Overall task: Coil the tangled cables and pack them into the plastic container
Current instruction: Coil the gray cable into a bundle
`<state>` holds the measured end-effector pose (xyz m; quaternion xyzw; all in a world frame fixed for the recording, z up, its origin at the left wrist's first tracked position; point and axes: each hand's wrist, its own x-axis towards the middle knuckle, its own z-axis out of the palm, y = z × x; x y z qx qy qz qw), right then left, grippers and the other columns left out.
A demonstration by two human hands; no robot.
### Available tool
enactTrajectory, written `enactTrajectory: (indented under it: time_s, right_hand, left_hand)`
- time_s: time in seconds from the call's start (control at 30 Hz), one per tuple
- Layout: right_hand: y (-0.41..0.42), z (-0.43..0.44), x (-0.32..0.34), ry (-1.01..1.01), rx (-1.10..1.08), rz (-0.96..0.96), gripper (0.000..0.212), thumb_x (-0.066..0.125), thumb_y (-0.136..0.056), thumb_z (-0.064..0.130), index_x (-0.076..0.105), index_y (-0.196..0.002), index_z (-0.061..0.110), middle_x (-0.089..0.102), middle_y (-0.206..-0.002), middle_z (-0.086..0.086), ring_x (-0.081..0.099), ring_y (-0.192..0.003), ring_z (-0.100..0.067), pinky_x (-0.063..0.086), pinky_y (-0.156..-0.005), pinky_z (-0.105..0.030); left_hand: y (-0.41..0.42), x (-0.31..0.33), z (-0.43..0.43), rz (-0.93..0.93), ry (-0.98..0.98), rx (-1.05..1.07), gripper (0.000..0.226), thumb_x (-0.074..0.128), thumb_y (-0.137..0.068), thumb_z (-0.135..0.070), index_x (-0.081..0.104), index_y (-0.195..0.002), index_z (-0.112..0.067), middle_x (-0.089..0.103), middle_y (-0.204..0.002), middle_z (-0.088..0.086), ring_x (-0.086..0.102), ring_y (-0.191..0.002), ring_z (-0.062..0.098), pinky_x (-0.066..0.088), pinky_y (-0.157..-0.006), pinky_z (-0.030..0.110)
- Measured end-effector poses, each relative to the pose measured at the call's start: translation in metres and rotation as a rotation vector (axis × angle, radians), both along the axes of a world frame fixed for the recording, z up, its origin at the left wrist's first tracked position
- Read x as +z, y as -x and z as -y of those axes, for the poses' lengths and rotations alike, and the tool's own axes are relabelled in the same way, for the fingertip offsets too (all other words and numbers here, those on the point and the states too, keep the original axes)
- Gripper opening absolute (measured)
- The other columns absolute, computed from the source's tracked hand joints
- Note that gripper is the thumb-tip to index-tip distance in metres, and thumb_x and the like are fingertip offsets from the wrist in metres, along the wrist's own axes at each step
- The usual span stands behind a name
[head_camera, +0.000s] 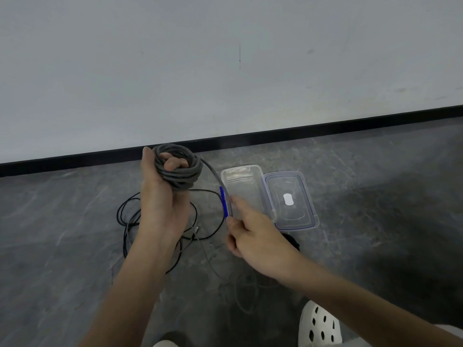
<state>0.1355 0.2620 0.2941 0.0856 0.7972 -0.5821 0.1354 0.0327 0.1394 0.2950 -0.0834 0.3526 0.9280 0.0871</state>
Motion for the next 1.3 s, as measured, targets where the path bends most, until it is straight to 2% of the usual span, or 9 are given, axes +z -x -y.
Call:
enactTrajectory:
  time_s: [0.13, 0.33, 0.57, 0.73, 0.8, 0.93, 1.03, 1.17, 1.3]
  right_hand:
    - [-0.004, 0.006, 0.002, 0.104, 0.040, 0.039, 0.041, 0.037, -0.101, 0.011, 0.045, -0.098, 0.051, 0.049, -0.056, 0.011, 0.046, -0.046, 0.001, 0.040, -0.049, -0.017]
    - [-0.009, 0.004, 0.011, -0.055, 0.124, -0.109, 0.012, 0.044, -0.098, 0.011, 0.054, -0.105, 0.011, 0.051, -0.059, 0.003, 0.044, -0.047, -0.005, 0.038, -0.048, -0.022]
    - [-0.013, 0.006, 0.024, 0.268, 0.154, 0.097, 0.020, 0.047, -0.096, 0.003, 0.057, -0.106, 0.018, 0.060, -0.066, 0.002, 0.065, -0.060, -0.013, 0.054, -0.063, -0.026]
    - [-0.018, -0.011, 0.033, 0.646, 0.201, 0.395, 0.048, 0.068, -0.086, 0.016, 0.048, -0.121, 0.043, 0.065, -0.073, 0.000, 0.069, -0.084, -0.026, 0.047, -0.088, -0.039]
    - [-0.021, -0.011, 0.032, 0.718, 0.217, 0.416, 0.053, 0.066, -0.087, 0.014, 0.046, -0.124, 0.049, 0.057, -0.067, 0.002, 0.063, -0.075, -0.019, 0.049, -0.091, -0.044]
    - [-0.019, -0.007, 0.027, 0.403, 0.138, 0.063, 0.024, 0.049, -0.099, 0.020, 0.060, -0.120, 0.023, 0.037, -0.055, 0.010, 0.039, -0.051, -0.007, 0.041, -0.056, -0.029]
    - [-0.016, -0.008, 0.022, 0.158, 0.079, -0.151, 0.035, 0.043, -0.101, 0.025, 0.060, -0.103, -0.006, 0.030, -0.046, 0.012, 0.028, -0.042, -0.003, 0.024, -0.043, -0.021]
    - [-0.014, -0.018, 0.021, -0.066, 0.084, -0.342, 0.028, 0.047, -0.100, 0.019, 0.070, -0.087, 0.011, 0.041, -0.041, 0.016, 0.036, -0.036, -0.004, 0.024, -0.042, -0.012]
    - [-0.003, -0.035, 0.024, -0.123, 0.050, -0.425, 0.025, 0.049, -0.099, 0.013, 0.070, -0.085, 0.011, 0.046, -0.044, 0.019, 0.041, -0.038, -0.003, 0.026, -0.043, -0.012]
  left_hand:
    - [0.002, -0.002, 0.001, 0.044, -0.037, 0.032, 0.038, 0.035, -0.102, -0.048, 0.047, -0.078, -0.021, 0.049, -0.049, -0.013, 0.060, -0.063, 0.003, 0.051, -0.080, 0.018]
    - [-0.006, -0.006, -0.008, -0.085, 0.152, -0.006, 0.035, 0.035, -0.102, -0.045, 0.049, -0.082, -0.020, 0.050, -0.059, -0.013, 0.051, -0.064, 0.001, 0.048, -0.079, 0.015]
    - [-0.020, -0.016, -0.023, -0.362, 0.826, 0.119, 0.045, 0.041, -0.102, -0.041, 0.059, -0.063, -0.028, 0.063, -0.063, -0.010, 0.058, -0.061, 0.002, 0.045, -0.061, 0.013]
    - [-0.018, -0.014, -0.018, -0.469, 0.929, 0.096, 0.041, 0.043, -0.098, -0.043, 0.059, -0.069, -0.019, 0.063, -0.064, -0.008, 0.058, -0.063, 0.005, 0.045, -0.062, 0.015]
    - [-0.017, -0.013, -0.016, -0.467, 0.952, 0.113, 0.042, 0.044, -0.100, -0.040, 0.060, -0.070, -0.014, 0.062, -0.063, -0.007, 0.057, -0.062, 0.004, 0.044, -0.061, 0.015]
    - [-0.013, -0.015, -0.011, -0.500, 1.068, 0.078, 0.037, 0.049, -0.100, -0.032, 0.060, -0.072, -0.010, 0.061, -0.064, -0.004, 0.056, -0.059, 0.003, 0.043, -0.058, 0.013]
    - [-0.012, -0.017, -0.010, -0.549, 1.193, -0.109, 0.039, 0.051, -0.095, -0.037, 0.059, -0.070, -0.008, 0.061, -0.060, -0.004, 0.055, -0.053, 0.003, 0.041, -0.053, 0.013]
    - [-0.019, -0.015, -0.015, -0.550, 1.178, -0.453, 0.045, 0.045, -0.090, -0.050, 0.054, -0.061, -0.016, 0.057, -0.050, -0.009, 0.051, -0.047, 0.004, 0.039, -0.052, 0.014]
    - [-0.028, -0.004, -0.016, -0.491, 1.128, -0.536, 0.057, 0.025, -0.091, -0.058, 0.055, -0.057, -0.026, 0.054, -0.048, -0.012, 0.050, -0.048, -0.002, 0.039, -0.054, 0.009]
